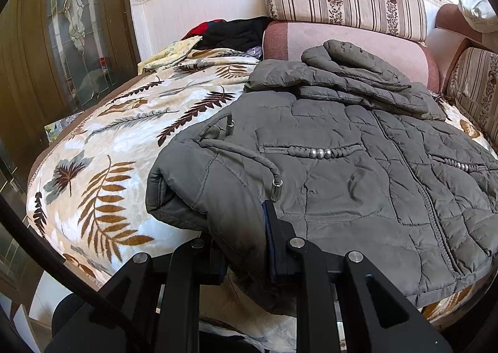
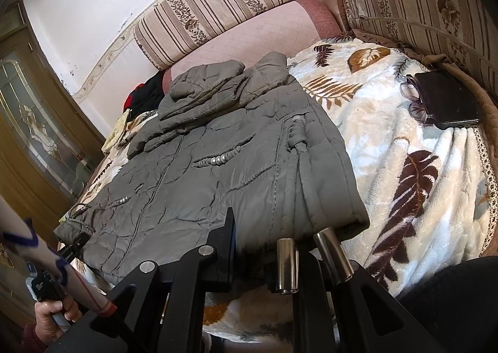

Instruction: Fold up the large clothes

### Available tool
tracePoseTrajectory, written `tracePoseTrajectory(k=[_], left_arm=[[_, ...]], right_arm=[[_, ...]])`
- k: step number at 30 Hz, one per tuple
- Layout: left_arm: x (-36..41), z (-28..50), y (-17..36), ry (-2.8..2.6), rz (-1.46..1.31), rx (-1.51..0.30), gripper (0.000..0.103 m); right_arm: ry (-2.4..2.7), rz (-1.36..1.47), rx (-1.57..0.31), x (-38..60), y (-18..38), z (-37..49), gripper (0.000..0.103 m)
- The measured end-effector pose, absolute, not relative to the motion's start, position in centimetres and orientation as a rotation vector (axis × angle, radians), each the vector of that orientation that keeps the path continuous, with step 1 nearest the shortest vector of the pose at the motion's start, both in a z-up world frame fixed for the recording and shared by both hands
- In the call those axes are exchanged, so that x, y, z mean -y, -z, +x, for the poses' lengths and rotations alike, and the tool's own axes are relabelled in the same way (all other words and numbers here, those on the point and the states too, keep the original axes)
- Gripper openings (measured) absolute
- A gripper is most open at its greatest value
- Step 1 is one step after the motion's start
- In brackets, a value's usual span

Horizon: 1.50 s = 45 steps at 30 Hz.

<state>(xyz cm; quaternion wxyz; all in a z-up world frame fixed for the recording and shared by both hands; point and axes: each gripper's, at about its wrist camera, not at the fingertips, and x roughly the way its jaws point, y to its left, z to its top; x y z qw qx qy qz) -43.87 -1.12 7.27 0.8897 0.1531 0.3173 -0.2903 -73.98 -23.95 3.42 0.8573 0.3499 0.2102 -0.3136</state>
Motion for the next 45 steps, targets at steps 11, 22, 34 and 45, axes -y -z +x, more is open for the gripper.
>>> tracePoseTrajectory(k=[11, 22, 34, 45], left_arm=[[1.2, -44.0, -7.5, 0.605, 0.312, -0.658, 0.018], [1.6, -43.8, -8.6, 0.613, 0.300, -0.648, 0.018], [1.5, -43.1, -10.0, 0.647, 0.282, -0.646, 0.019], [1.8, -42.3, -11.1, 0.673, 0.284, -0.644, 0.019]], right_arm=[[0.660, 0.733, -0.449, 24.0, -3.6, -74.0, 0.014], [0.650, 0.699, -0.435, 24.2, -5.7, -73.3, 0.014], [0.639, 0.673, -0.417, 24.7, -7.8, -73.0, 0.014], [0.618, 0.651, -0.390, 25.4, -9.7, -72.5, 0.014]])
